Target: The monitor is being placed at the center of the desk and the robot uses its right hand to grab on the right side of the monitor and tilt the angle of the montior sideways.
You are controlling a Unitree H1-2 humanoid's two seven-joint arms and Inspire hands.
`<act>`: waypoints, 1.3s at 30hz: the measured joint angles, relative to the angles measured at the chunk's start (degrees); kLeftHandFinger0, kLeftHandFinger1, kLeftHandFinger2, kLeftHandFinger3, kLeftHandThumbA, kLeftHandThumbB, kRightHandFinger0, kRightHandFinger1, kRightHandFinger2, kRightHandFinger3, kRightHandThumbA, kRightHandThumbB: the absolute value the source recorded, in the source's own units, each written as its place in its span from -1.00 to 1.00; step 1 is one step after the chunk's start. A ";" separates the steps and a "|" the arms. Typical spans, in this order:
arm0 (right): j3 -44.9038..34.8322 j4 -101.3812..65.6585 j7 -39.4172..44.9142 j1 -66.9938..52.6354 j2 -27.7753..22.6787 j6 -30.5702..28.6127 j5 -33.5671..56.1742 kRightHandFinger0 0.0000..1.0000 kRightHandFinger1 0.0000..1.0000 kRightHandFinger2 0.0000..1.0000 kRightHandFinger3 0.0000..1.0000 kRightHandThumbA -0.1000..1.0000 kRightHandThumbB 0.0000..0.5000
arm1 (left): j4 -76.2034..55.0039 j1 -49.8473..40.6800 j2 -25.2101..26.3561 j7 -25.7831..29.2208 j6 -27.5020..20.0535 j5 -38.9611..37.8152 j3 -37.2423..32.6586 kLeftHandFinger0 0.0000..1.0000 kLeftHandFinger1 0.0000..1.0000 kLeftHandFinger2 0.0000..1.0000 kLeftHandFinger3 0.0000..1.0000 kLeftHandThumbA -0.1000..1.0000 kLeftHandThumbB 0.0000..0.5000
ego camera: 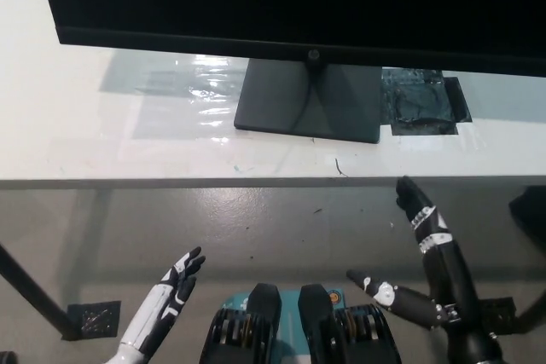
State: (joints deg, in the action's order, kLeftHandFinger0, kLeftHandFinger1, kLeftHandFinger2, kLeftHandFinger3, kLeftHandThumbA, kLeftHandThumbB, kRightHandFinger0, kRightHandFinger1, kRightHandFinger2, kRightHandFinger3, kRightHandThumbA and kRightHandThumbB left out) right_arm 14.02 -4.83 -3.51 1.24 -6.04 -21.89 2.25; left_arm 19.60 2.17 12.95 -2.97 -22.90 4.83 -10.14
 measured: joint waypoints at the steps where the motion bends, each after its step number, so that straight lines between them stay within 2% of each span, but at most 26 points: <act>1: -0.16 -0.65 0.45 0.02 -0.01 -0.03 1.24 1.00 1.00 1.00 1.00 1.00 0.49 | 0.02 -0.08 0.00 0.00 -0.11 0.03 -0.09 1.00 1.00 1.00 1.00 1.00 0.41; 5: -1.08 -1.58 1.13 0.56 -0.03 0.81 5.73 1.00 1.00 1.00 1.00 1.00 0.50 | 0.08 -0.53 -0.07 0.01 -0.09 0.10 -0.22 1.00 1.00 1.00 1.00 1.00 0.42; 7: -1.79 -1.85 1.44 0.86 -0.03 1.29 8.17 1.00 1.00 1.00 1.00 1.00 0.75 | 0.13 -0.90 -0.07 0.01 -0.08 0.13 -0.25 1.00 1.00 1.00 1.00 1.00 0.44; 11: -3.42 -1.83 1.48 2.13 0.03 3.18 12.67 1.00 1.00 1.00 1.00 1.00 0.71 | 0.26 -1.41 -0.13 0.01 -0.01 0.16 -0.25 1.00 1.00 1.00 1.00 1.00 0.46; 12: -3.77 -1.83 1.49 2.51 0.05 3.60 13.73 1.00 1.00 1.00 1.00 1.00 0.59 | 0.26 -1.51 -0.13 0.01 -0.01 0.16 -0.26 1.00 1.00 1.00 1.00 1.00 0.43; 18: -6.66 -0.98 1.56 5.68 0.50 6.35 20.17 1.00 1.00 1.00 1.00 1.00 0.57 | 0.32 -1.69 -0.15 0.01 0.02 0.17 -0.26 1.00 1.00 1.00 1.00 1.00 0.39; 19: -7.39 -0.74 1.58 6.43 0.59 7.19 21.84 1.00 1.00 1.00 1.00 1.00 0.45 | 0.33 -1.69 -0.15 0.01 0.03 0.17 -0.26 1.00 1.00 1.00 1.00 1.00 0.36; 20: -7.93 -0.51 1.60 6.96 0.66 7.60 22.83 1.00 1.00 1.00 1.00 1.00 0.42 | 0.33 -1.69 -0.15 0.01 0.03 0.17 -0.26 1.00 1.00 1.00 1.00 1.00 0.36; 30: -14.89 6.26 1.85 14.30 2.52 13.38 34.16 1.00 1.00 1.00 1.00 1.00 0.41 | 0.37 -1.68 -0.15 0.01 0.03 0.19 -0.26 1.00 1.00 1.00 1.00 1.00 0.38; 31: -15.74 7.02 1.88 15.03 2.77 13.96 35.28 1.00 1.00 1.00 1.00 1.00 0.34 | 0.37 -1.68 -0.15 0.01 0.03 0.19 -0.27 1.00 1.00 1.00 1.00 1.00 0.38; 34: -18.33 9.68 1.92 17.25 3.62 15.86 38.97 1.00 1.00 1.00 1.00 1.00 0.30 | 0.37 -1.69 -0.14 0.00 0.02 0.19 -0.27 1.00 1.00 1.00 1.00 1.00 0.40; 39: -22.86 14.17 2.21 20.95 5.42 19.02 44.74 1.00 1.00 1.00 1.00 1.00 0.35 | 0.37 -1.69 -0.12 0.01 0.00 0.20 -0.34 1.00 1.00 1.00 1.00 1.00 0.38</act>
State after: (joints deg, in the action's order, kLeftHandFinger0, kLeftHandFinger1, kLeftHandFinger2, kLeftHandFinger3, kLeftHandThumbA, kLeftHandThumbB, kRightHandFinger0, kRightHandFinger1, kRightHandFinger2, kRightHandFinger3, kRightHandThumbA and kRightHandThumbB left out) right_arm -8.84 9.34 -1.30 22.19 -0.62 -2.87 46.99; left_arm 19.97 0.48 12.83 -2.96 -22.91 5.02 -10.48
